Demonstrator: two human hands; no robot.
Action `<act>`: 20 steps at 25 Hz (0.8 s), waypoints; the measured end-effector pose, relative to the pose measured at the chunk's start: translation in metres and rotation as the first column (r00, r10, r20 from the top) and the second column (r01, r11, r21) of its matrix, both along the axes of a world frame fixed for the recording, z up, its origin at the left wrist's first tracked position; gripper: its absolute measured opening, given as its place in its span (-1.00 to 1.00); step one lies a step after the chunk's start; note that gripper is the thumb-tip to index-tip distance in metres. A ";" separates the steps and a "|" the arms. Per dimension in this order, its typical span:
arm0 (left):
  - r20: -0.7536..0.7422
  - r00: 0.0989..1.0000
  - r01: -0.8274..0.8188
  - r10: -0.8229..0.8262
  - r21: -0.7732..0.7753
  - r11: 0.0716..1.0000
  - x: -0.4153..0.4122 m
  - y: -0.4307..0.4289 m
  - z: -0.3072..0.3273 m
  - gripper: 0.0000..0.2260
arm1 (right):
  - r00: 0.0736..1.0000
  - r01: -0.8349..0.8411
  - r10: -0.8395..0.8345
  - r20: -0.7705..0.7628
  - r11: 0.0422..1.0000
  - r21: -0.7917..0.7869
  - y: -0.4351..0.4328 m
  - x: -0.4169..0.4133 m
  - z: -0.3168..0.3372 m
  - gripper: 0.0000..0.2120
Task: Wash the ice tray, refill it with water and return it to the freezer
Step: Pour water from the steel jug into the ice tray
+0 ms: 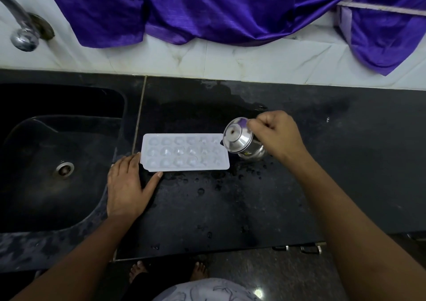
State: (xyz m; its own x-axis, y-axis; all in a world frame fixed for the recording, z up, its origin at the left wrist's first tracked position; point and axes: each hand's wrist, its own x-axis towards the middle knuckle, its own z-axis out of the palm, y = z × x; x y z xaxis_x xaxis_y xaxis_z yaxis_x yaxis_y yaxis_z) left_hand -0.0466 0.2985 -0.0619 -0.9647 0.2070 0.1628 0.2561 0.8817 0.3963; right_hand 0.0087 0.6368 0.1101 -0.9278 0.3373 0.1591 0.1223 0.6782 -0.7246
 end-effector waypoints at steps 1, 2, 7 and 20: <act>-0.001 1.000 0.000 0.000 0.000 1.000 0.000 0.000 0.000 -0.24 | 1.000 -0.016 0.016 0.010 0.998 0.066 -0.004 -0.001 0.001 -0.57; 0.000 1.000 -0.001 0.001 0.000 1.000 0.000 0.000 0.000 -0.25 | 0.999 -0.029 0.027 0.022 0.992 0.123 -0.008 -0.001 0.002 -0.57; 0.008 1.000 -0.005 0.005 -0.007 1.000 -0.001 0.000 0.000 -0.24 | 0.998 -0.049 0.035 0.051 0.957 0.286 -0.014 -0.007 0.006 -0.51; 0.007 1.000 -0.002 0.002 0.001 1.000 0.000 0.000 0.002 -0.25 | 1.000 -0.006 0.004 0.014 0.988 0.157 -0.005 -0.006 0.010 -0.58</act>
State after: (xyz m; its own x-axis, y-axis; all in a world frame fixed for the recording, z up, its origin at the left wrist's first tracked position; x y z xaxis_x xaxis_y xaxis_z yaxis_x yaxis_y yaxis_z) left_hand -0.0464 0.2986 -0.0604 -0.9663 0.2050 0.1559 0.2514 0.8819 0.3987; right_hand 0.0026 0.6318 0.1197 -0.9317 0.3049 0.1974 0.1278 0.7840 -0.6075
